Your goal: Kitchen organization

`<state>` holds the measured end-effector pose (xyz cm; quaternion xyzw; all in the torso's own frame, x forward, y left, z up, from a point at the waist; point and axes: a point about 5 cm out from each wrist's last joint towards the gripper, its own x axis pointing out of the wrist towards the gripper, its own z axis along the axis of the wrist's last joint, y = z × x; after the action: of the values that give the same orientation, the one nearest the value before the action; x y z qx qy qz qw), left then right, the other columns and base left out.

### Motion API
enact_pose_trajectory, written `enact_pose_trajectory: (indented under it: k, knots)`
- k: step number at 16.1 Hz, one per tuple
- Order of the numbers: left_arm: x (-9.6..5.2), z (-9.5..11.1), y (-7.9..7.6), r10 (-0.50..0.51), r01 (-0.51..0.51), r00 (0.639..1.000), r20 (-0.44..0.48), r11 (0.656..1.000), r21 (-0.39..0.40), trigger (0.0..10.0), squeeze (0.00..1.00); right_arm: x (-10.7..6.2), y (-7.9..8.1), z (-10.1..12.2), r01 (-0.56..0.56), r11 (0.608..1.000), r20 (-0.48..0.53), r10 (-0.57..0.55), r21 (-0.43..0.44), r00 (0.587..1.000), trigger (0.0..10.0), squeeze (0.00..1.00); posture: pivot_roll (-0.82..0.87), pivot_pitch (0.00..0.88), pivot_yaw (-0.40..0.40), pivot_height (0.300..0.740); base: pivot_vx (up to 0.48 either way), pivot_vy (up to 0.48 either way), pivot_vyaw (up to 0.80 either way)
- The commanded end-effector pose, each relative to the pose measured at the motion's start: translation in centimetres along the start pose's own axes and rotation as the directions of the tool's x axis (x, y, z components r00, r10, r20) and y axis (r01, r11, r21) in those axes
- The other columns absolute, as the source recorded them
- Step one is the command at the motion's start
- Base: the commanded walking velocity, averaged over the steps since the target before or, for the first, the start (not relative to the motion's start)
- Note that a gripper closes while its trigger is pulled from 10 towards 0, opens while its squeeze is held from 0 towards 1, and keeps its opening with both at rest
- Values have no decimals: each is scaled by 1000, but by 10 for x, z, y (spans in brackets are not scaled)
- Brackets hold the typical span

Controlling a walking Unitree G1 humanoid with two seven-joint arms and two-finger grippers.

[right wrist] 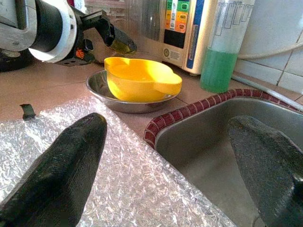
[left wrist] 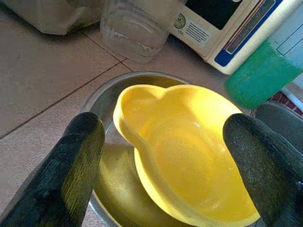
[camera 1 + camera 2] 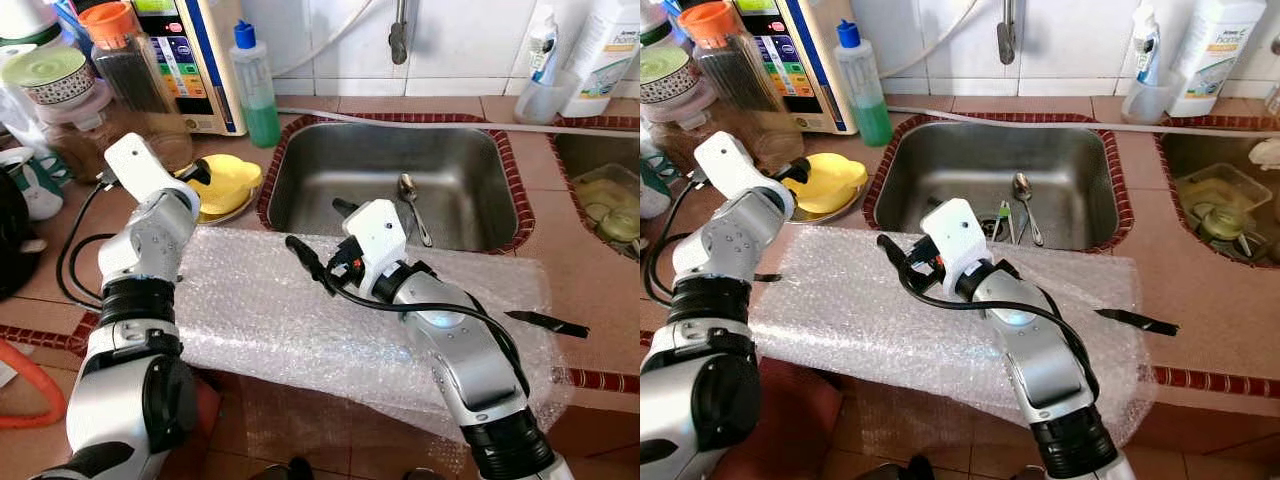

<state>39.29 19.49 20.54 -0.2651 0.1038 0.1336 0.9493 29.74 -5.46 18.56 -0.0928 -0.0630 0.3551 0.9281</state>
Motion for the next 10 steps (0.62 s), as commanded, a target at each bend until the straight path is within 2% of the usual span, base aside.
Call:
enact_pose_trajectory:
  k: [1,10]
  knots:
    - [-2,-2,5,18,-18,1000,-5,1000,16,10000,0,4,4,4,-20,1000,18,20,-3,1000,10000,843,-247,111,138,740,0,0,0]
    - [1,-30,2,-2,4,996,-93,1000,25,10000,0,3,4,3,-16,1000,16,16,-1,1000,10000,843,-257,120,141,740,0,0,0]
